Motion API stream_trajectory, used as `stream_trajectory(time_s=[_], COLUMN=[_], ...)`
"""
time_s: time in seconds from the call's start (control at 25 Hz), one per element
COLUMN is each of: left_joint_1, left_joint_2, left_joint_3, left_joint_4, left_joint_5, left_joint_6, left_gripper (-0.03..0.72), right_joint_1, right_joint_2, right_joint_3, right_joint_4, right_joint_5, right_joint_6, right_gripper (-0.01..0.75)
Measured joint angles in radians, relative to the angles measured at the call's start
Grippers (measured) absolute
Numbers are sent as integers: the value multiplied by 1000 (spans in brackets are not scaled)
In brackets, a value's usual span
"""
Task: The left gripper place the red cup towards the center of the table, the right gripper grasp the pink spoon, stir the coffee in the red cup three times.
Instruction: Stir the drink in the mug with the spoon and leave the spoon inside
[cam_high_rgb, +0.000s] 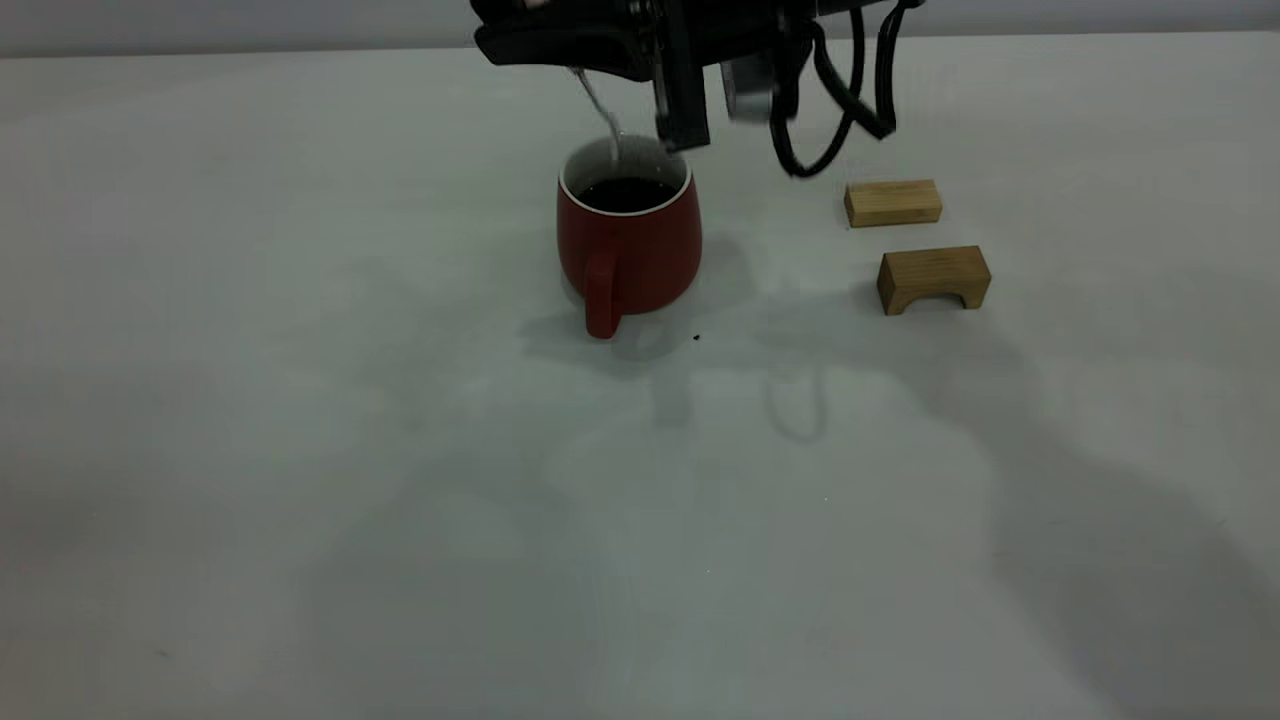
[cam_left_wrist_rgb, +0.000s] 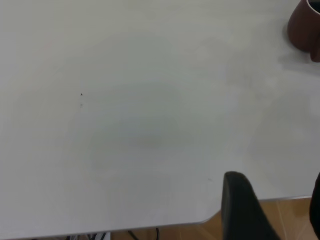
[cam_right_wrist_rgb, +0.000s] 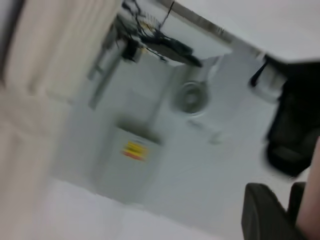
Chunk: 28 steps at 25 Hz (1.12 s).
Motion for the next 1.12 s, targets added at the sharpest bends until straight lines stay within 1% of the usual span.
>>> stream_trajectory(time_s=[0.08, 0.2, 0.32, 0.56, 0.76, 0.92, 1.0, 1.12], left_joint_1=[0, 0, 0, 0, 0, 0, 0, 0], left_joint_2=[0, 0, 0, 0, 0, 0, 0, 0], left_joint_3=[0, 0, 0, 0, 0, 0, 0, 0], left_joint_4=[0, 0, 0, 0, 0, 0, 0, 0], left_joint_5=[0, 0, 0, 0, 0, 0, 0, 0], left_joint_6=[0, 0, 0, 0, 0, 0, 0, 0], left_gripper=[407, 407, 407, 407, 407, 407, 407, 407], right_joint_1=[0, 0, 0, -3, -40, -68, -70, -60], right_joint_2=[0, 0, 1, 95, 198, 219, 219, 220], right_joint_3=[-5, -20, -43, -186, -194, -194, -194, -196], right_joint_4=[0, 2, 1, 8, 1, -16, -18, 1], right_joint_5=[-1, -3, -13, -16, -31, -63, -81, -79], right_joint_6=[144, 207, 214, 214, 214, 214, 214, 215], right_gripper=[119, 119, 119, 119, 119, 119, 119, 119])
